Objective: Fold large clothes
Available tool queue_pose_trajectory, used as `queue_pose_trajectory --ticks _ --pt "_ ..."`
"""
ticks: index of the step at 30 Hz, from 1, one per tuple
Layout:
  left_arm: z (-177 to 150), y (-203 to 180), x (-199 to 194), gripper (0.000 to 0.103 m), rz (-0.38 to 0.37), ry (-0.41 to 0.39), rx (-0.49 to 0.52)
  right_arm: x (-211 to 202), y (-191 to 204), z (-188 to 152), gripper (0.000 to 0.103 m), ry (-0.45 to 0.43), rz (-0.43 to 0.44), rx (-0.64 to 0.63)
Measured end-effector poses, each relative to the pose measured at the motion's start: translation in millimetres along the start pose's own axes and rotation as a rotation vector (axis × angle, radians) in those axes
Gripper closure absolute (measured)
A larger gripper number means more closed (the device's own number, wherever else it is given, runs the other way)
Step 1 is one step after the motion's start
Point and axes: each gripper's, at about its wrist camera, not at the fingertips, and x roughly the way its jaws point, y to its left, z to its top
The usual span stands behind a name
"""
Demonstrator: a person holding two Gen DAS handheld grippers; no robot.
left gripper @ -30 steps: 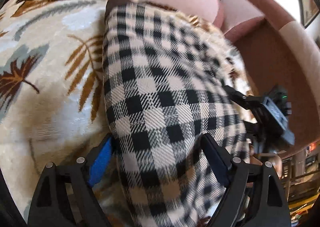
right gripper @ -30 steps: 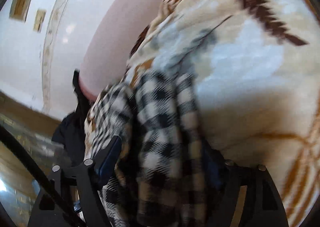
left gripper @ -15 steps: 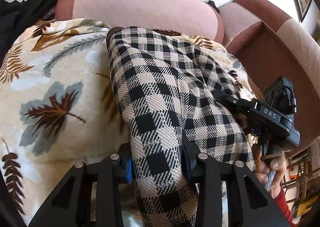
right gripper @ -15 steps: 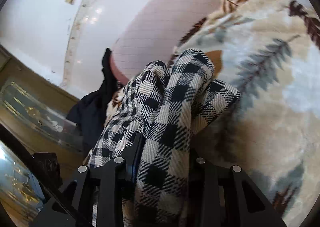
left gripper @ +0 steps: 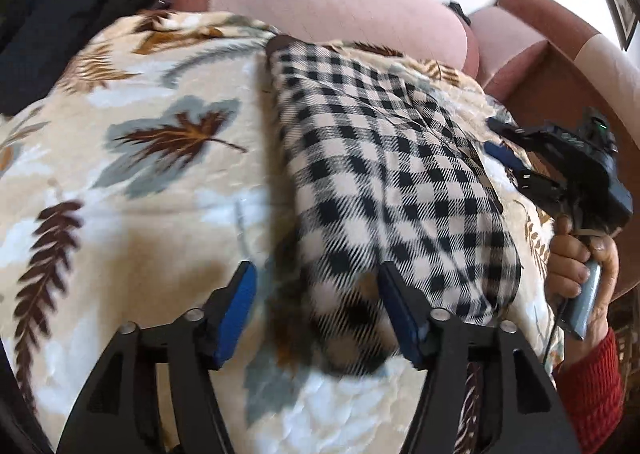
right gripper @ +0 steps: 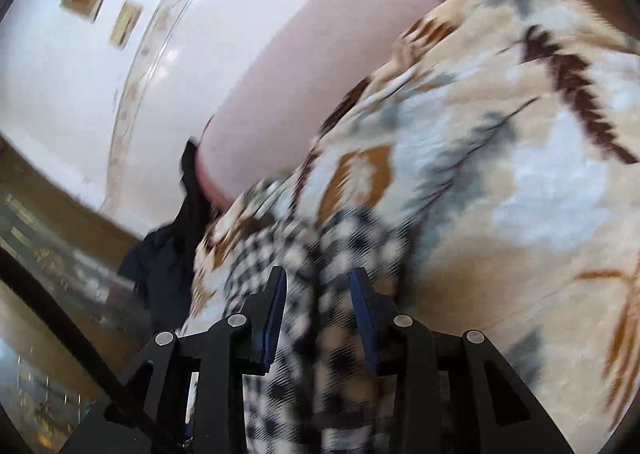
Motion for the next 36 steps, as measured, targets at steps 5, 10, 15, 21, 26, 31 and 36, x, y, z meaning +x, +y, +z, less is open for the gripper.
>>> queue_pose_trajectory --ticks 5,10,15,21,26,31,36 --pt "-14 16 -17 0.039 0.063 -0.055 0.017 35 17 -24 0.061 0.098 -0.105 -0.093" --pt "-25 33 -20 0.039 0.092 -0.094 0.011 43 19 -37 0.055 0.074 -0.180 -0.118" --pt "-27 40 -21 0.039 0.090 -0.095 -0.007 41 34 -41 0.088 0.087 -0.161 -0.158" --pt "-4 -4 -28 0.039 0.052 -0.133 0.109 1 41 -26 0.089 -0.015 -0.223 -0.168" --pt "9 -45 8 0.039 0.078 -0.051 0.218 11 14 -27 0.088 0.042 -0.287 -0.138" --pt "-4 -44 39 0.038 0.100 0.078 0.176 9 -9 -24 0.066 0.062 -0.263 -0.065" --pt "-6 -42 36 0.038 0.097 0.069 0.158 -24 -7 -19 0.062 0.012 -0.239 -0.074"
